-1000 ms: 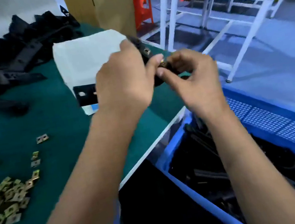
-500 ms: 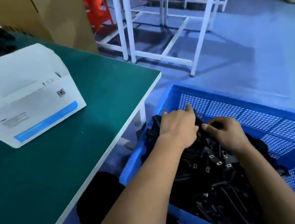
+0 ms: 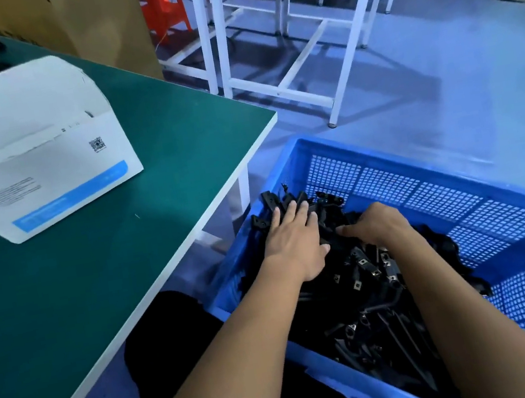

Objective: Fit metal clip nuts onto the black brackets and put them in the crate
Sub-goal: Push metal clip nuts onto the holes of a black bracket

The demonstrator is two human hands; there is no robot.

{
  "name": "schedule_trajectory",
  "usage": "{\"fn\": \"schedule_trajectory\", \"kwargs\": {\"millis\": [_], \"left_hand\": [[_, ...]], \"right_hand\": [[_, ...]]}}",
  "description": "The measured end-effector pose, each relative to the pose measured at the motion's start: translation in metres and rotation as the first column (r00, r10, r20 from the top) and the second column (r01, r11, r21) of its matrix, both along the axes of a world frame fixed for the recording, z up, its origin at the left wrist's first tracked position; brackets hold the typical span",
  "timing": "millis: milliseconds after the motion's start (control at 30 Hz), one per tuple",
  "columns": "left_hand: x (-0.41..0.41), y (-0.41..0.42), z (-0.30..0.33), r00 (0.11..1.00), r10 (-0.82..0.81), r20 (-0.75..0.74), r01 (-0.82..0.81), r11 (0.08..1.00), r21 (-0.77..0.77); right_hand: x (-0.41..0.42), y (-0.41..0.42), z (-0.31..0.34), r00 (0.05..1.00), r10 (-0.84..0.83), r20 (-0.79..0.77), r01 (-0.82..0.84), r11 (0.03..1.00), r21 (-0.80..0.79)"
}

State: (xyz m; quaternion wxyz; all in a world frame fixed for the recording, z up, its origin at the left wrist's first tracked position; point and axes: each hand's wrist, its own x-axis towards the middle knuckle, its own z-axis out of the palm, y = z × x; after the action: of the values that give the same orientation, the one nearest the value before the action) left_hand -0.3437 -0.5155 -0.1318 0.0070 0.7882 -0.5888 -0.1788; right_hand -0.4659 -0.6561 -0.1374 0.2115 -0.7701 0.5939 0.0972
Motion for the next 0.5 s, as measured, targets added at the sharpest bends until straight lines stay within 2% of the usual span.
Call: {"fn": "schedule_trajectory", "kwargs": {"millis": [67,167,267,367,433,500], "left_hand": [[0.004,0.0,0.011,1.0,0.011,-0.025,-0.014,0.993,-0.119],[0.015,0.002,0.045,0.991,0.04,-0.126,-0.081,0.937,-0.339],[0.032,0.015,0.096,0.974,0.094,-0.207,-0.203,0.769,-0.606],[0.06,0.05,0.145,0.954,0.155,-0.256,-0.299,0.49,-0.818],[0.087,0.09,0.167,0.923,0.254,-0.288,-0.363,0.337,-0.868],[0.116,0.141,0.178,0.852,0.371,-0.369,-0.46,0.195,-0.866]], "right_hand": [[0.003,0.006,0.013,0.999,-0.026,0.021,0.028,0.996,-0.089],[0.017,0.019,0.044,0.967,-0.044,0.25,0.108,0.962,-0.251],[0.05,0.044,0.09,0.875,0.1,0.473,0.104,0.917,-0.386],[0.097,0.089,0.135,0.677,0.372,0.635,0.004,0.861,-0.508],[0.134,0.135,0.159,0.478,0.53,0.7,-0.128,0.831,-0.542],[0.172,0.187,0.174,0.291,0.578,0.762,-0.275,0.813,-0.513]]}}
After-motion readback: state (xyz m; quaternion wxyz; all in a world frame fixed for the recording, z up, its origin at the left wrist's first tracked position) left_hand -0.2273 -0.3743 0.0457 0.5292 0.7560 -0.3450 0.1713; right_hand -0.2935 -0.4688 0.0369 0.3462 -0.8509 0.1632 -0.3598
